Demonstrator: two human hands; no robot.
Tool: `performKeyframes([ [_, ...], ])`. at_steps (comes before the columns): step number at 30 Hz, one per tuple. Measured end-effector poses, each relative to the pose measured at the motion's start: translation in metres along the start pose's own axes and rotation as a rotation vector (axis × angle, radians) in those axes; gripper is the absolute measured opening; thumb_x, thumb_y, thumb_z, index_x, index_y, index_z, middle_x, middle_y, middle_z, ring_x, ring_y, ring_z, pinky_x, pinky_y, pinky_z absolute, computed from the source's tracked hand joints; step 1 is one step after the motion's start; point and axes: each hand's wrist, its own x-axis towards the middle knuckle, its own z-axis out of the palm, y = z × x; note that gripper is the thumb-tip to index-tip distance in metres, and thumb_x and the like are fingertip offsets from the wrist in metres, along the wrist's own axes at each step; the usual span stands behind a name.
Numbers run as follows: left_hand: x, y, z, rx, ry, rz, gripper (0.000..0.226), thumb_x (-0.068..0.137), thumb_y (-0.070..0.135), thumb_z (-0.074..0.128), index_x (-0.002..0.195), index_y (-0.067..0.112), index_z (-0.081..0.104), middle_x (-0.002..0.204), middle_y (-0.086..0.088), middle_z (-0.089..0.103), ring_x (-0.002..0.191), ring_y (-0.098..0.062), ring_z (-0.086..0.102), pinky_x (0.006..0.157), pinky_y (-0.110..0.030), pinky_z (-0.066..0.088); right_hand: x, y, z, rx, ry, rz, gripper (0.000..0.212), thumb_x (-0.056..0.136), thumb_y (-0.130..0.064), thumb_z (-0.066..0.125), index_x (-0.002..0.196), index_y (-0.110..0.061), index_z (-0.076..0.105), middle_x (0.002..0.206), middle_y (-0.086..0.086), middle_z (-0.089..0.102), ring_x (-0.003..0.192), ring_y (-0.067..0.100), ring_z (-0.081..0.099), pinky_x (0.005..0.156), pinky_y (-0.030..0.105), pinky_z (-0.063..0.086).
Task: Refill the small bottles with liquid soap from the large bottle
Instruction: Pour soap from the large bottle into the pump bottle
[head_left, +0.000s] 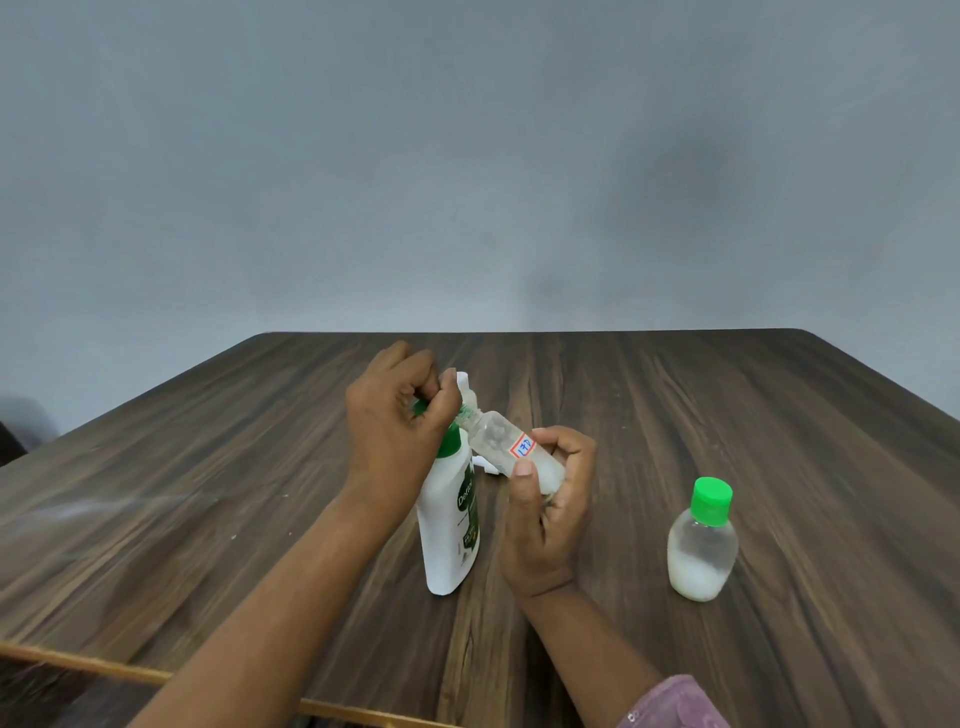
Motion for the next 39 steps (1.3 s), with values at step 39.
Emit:
performKeyframes([
  [39, 0.003, 0.0, -0.004, -0.056, -0.017, 0.008, 0.039, 0.079, 0.017, 0.062, 0.05, 0.011, 0.037, 0.052, -0.002, 0.036, 0.052, -0.013, 0.033, 0.05, -0.022, 0.025, 0.0, 0.001, 0.001, 0.024, -0.023, -0.002, 0.02, 0.085, -0.024, 0.045, 0.1, -0.011, 0.048, 0.092, -0.028, 0.053, 0.075, -0.005, 0.054, 0.063, 0.007, 0.041],
])
